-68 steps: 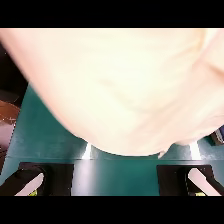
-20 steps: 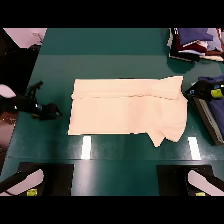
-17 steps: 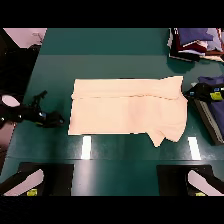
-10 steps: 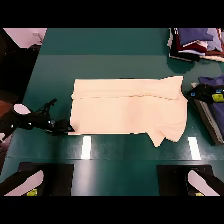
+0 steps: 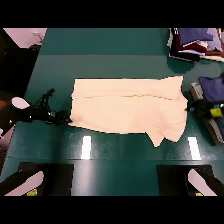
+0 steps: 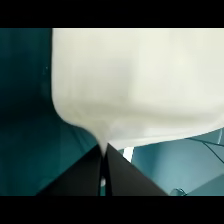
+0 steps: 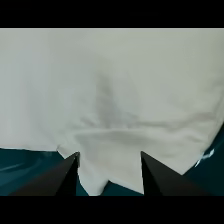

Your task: Fold the shirts.

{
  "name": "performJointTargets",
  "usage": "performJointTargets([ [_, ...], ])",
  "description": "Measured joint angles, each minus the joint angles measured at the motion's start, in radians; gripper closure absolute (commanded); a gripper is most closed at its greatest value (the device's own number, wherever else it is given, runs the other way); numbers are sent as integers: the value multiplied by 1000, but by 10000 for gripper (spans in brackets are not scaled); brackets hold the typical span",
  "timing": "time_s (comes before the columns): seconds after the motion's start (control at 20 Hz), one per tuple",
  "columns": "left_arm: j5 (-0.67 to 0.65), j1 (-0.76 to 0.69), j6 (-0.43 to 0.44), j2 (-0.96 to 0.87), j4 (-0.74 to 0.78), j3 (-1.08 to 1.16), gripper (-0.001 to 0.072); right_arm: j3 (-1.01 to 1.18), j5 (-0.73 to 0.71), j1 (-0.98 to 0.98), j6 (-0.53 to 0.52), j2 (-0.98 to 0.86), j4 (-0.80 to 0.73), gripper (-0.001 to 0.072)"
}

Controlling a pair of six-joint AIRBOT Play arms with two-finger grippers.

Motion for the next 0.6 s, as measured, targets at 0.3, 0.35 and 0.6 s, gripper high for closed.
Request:
performJointTargets([
  [0.3,-30,0,17,0,-3,54,682,-278,-2,-138,-2,-44,5,277],
  [0.35,-31,0,18,0,-4,56,682,-301,-14,-148,-4,-60,8,277],
  [0.6,-34,0,25,0,-5,61,682,-330,-40,-166,-9,-137,13,286],
])
